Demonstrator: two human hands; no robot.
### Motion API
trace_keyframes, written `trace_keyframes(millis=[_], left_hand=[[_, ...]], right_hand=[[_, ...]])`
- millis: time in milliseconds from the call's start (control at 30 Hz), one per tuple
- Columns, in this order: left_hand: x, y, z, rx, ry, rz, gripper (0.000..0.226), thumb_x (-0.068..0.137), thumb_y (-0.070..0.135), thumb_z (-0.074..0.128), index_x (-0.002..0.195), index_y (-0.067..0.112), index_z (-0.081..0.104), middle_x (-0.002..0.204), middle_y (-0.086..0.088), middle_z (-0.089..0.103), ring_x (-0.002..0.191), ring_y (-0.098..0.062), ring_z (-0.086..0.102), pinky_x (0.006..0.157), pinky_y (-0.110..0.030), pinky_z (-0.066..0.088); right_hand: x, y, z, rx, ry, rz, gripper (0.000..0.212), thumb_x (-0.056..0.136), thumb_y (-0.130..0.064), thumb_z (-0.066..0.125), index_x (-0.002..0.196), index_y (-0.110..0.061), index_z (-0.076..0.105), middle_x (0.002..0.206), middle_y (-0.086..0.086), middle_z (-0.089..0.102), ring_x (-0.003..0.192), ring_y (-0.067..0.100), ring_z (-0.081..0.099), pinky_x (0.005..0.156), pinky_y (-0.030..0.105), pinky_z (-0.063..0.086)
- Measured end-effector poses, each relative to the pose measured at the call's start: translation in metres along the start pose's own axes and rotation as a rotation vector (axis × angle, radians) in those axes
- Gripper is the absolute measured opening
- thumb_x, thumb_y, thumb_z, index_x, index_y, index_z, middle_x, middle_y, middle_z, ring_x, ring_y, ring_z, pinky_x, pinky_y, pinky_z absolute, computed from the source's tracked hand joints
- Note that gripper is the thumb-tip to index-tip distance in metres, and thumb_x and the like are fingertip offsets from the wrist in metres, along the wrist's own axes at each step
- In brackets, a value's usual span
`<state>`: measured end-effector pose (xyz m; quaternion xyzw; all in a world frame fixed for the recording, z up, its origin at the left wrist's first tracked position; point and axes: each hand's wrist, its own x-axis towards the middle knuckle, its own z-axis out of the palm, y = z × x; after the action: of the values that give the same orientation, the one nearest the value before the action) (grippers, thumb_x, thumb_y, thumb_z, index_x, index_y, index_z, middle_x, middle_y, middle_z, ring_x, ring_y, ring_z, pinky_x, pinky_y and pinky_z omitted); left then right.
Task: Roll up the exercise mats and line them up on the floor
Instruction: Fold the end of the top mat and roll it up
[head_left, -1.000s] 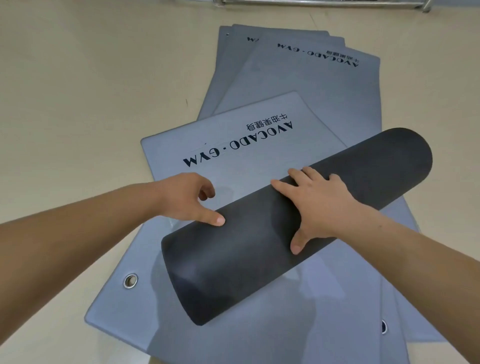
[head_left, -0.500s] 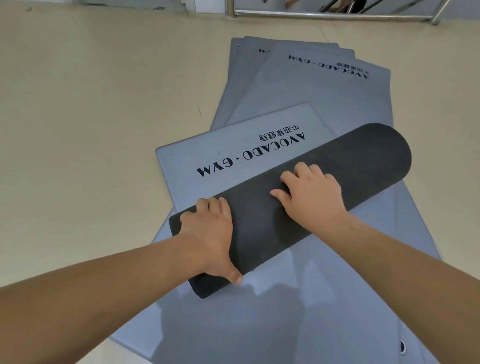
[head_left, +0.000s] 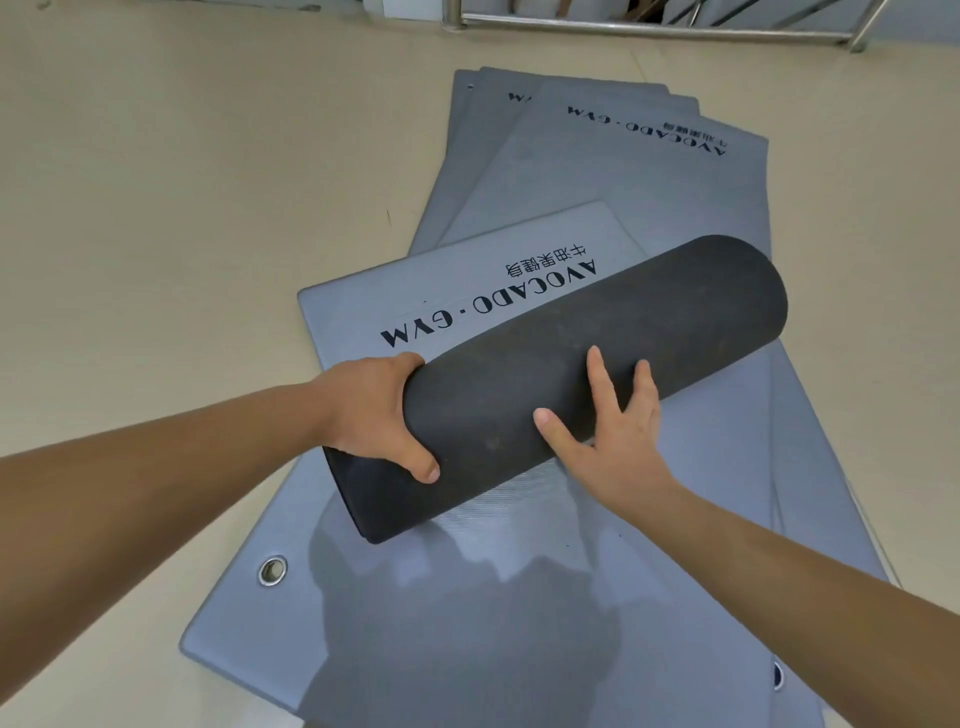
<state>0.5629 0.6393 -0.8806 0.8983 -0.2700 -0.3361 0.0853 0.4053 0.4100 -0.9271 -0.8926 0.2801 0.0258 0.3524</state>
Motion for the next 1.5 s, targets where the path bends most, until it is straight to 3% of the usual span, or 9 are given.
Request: trace_keyframes(millis=[133,367,600,833,933,1033,1200,1333,1500], left_hand=[[-0.010,0.020,0.014,-0.399,-0.168,-0.054,0.078,0.051,0.049,0.100,0.119,0.037,0.063,0.111,0.013,0.075,0.097,-0.013,0.075,0.088,-0.039,0.063],[-0.008,0.033,0.066,-0.836,-0.512,-0.075,0.069,0.072,0.044,0.095,0.135,0.033,0.066,0.128,0.008,0.075,0.119,-0.017,0.071,0.112,-0.044,0.050],[0.000,-0.021,0.017,-0.428,-0.279,-0.151,0.111,0.050,0.077,0.089,0.147,0.033,0.055,0.143,0.009,0.058,0.128,-0.017,0.058,0.096,-0.036,0.059],[-0.024,0.021,-0.016,-0.214,0.065,0.027,0.056,0.079,0.064,0.081,0.124,0.036,0.065,0.118,0.013,0.066,0.101,-0.002,0.064,0.091,-0.028,0.050],[-0.028,0.042,0.010,0.044,0.055,-0.011,0.104,0.056,0.094,0.069,0.134,0.028,0.048,0.125,0.010,0.061,0.109,-0.016,0.063,0.091,-0.036,0.054],[-0.022,0.027,0.038,0.032,0.064,-0.082,0.146,0.045,0.096,0.071,0.159,0.026,0.012,0.145,0.002,0.041,0.128,-0.025,0.054,0.098,-0.043,0.052],[-0.005,-0.043,0.022,-0.501,0.013,-0.015,0.110,0.047,0.073,0.095,0.140,0.048,0.043,0.129,0.019,0.062,0.113,-0.009,0.068,0.099,-0.039,0.056],[0.002,-0.086,0.019,-0.807,-0.091,-0.013,0.098,0.062,0.049,0.100,0.144,0.055,0.046,0.130,0.026,0.067,0.112,0.001,0.069,0.096,-0.029,0.055],[0.012,-0.102,0.032,-0.864,-0.137,-0.050,0.110,0.059,0.058,0.095,0.148,0.067,0.032,0.138,0.029,0.060,0.124,-0.003,0.063,0.103,-0.033,0.052]], right_hand=[[0.008,0.009,-0.027,0.084,-0.001,-0.064,0.090,0.088,-0.066,0.067,0.161,-0.050,0.018,0.172,-0.003,-0.014,0.157,0.022,-0.019,0.128,0.049,0.003],[0.029,0.015,-0.067,0.022,0.208,-0.238,0.065,0.081,-0.064,0.075,0.138,-0.034,0.060,0.161,0.001,0.024,0.152,0.021,0.020,0.116,0.038,0.030],[0.023,0.007,-0.056,-0.226,-0.108,-0.179,0.078,0.085,-0.081,0.043,0.155,-0.064,0.012,0.166,-0.013,0.003,0.150,0.026,0.021,0.115,0.048,0.037],[0.053,-0.056,-0.025,-0.452,-0.092,-0.172,0.082,0.084,-0.090,0.035,0.156,-0.061,0.007,0.169,-0.010,0.000,0.149,0.033,0.014,0.105,0.051,0.043],[0.064,-0.080,-0.003,-0.458,-0.067,-0.196,0.086,0.084,-0.090,0.036,0.159,-0.054,0.015,0.171,-0.005,0.003,0.149,0.037,0.011,0.106,0.051,0.043],[0.062,-0.089,0.006,-0.322,0.069,-0.253,0.082,0.089,-0.081,0.046,0.160,-0.045,0.025,0.173,0.001,0.009,0.150,0.036,0.024,0.107,0.049,0.043],[0.035,-0.063,0.019,0.006,-0.023,-0.040,0.083,0.090,-0.074,0.056,0.159,-0.053,0.014,0.172,-0.006,0.000,0.154,0.025,0.027,0.118,0.046,0.037],[0.012,-0.058,0.037,0.559,-0.377,0.329,0.100,0.077,-0.076,0.071,0.153,-0.064,0.007,0.153,-0.006,0.047,0.124,0.029,0.062,0.099,0.050,0.057],[0.011,-0.056,0.053,0.657,-0.281,0.226,0.086,0.078,-0.068,0.077,0.136,-0.078,0.015,0.154,-0.012,0.045,0.132,0.019,0.058,0.079,0.041,0.065]])
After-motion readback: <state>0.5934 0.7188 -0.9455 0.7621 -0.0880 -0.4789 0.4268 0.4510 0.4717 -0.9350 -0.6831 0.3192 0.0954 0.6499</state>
